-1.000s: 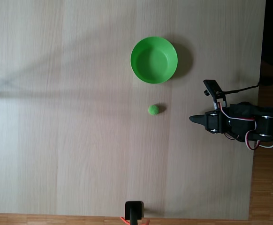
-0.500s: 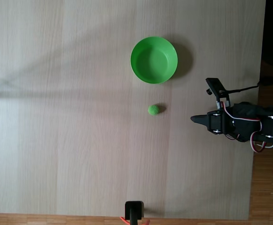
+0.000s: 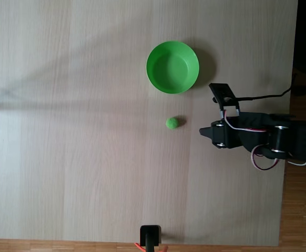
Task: Grasp a green pompom and put it in the green bowl.
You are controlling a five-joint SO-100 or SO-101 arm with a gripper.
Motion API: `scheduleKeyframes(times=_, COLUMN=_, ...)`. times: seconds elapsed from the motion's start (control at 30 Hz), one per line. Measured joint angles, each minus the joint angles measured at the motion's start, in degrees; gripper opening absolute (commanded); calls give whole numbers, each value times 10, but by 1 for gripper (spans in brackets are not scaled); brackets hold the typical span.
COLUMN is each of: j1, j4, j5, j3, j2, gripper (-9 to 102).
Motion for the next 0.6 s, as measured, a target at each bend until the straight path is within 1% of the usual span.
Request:
scheduleKeyframes(times=0.27, j1=0, j4=0, j5=1, j3=-117, j2=-128, gripper=0)
scheduleKeyframes(times=0.47, j1=0, j4=0, j5=0, j3=-171, j2=-214, gripper=0)
scheduleKeyframes(times=0.6, j1=10, j4=-1, j5=0, j3=-184, j2=-249, gripper=5)
